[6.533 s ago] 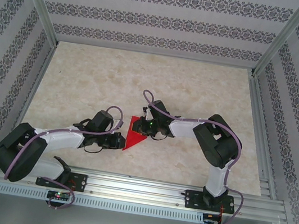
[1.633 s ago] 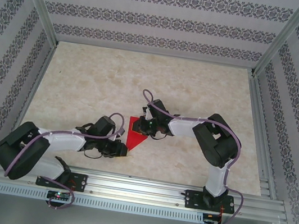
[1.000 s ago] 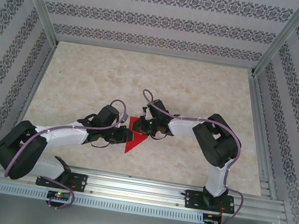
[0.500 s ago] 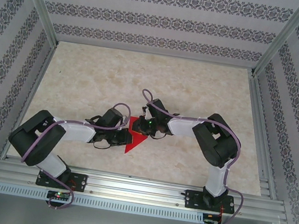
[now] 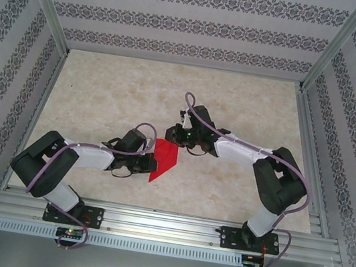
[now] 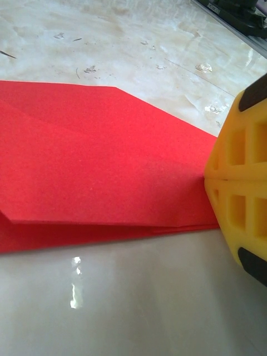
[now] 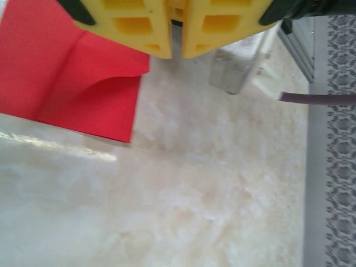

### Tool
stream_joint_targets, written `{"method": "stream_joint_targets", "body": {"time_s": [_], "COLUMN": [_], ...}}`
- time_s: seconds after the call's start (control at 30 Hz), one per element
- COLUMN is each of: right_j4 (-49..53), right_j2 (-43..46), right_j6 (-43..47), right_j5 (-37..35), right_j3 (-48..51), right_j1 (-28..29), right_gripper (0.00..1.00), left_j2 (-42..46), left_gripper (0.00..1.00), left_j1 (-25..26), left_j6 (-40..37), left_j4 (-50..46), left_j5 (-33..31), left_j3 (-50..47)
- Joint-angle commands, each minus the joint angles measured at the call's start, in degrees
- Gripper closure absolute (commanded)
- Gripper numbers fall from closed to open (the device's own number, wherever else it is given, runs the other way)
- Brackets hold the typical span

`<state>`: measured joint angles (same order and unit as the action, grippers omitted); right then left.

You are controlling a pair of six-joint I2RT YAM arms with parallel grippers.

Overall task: Fold a paper plane with a square sheet of paper (pick it up from the middle)
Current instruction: Fourth fold the wing at the center of the table.

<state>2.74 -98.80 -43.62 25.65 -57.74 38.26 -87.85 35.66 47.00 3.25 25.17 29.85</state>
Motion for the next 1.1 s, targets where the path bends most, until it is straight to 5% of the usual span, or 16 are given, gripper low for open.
{"method": "stream_joint_targets", "body": {"time_s": [0.0,0.43,0.73,1.07], "right_j4": [-2.96,-8.61,-2.36,-0.58], "right_j2": [-0.90,-10.10,-12.77,-15.42], "right_j6": [-0.97,-4.23,-1.01,1.69], "right_j5": [0.24,1.93,-5.50,-4.13], "right_j3": [4.13,4.48,2.06,-2.45], "right_j1": [1.54,5.16,0.01,-5.86], "right_gripper": [0.90,0.92,0.90,0.87], "left_j2": [-3.55,-3.75,-3.91,-3.72], "left_gripper": [0.96,0.96,0.97,0.98], "left_j1": [0.07,0.10,0.11,0.14], "left_j6": [-1.88,-0.86,-2.09,-2.56], "left_j4": [-8.32,-8.07,-10.82,-10.63], "left_j5": [-6.03,-6.58,-8.37,-8.50], "left_j3": [-1.82,-3.12,-3.66,-4.98]}}
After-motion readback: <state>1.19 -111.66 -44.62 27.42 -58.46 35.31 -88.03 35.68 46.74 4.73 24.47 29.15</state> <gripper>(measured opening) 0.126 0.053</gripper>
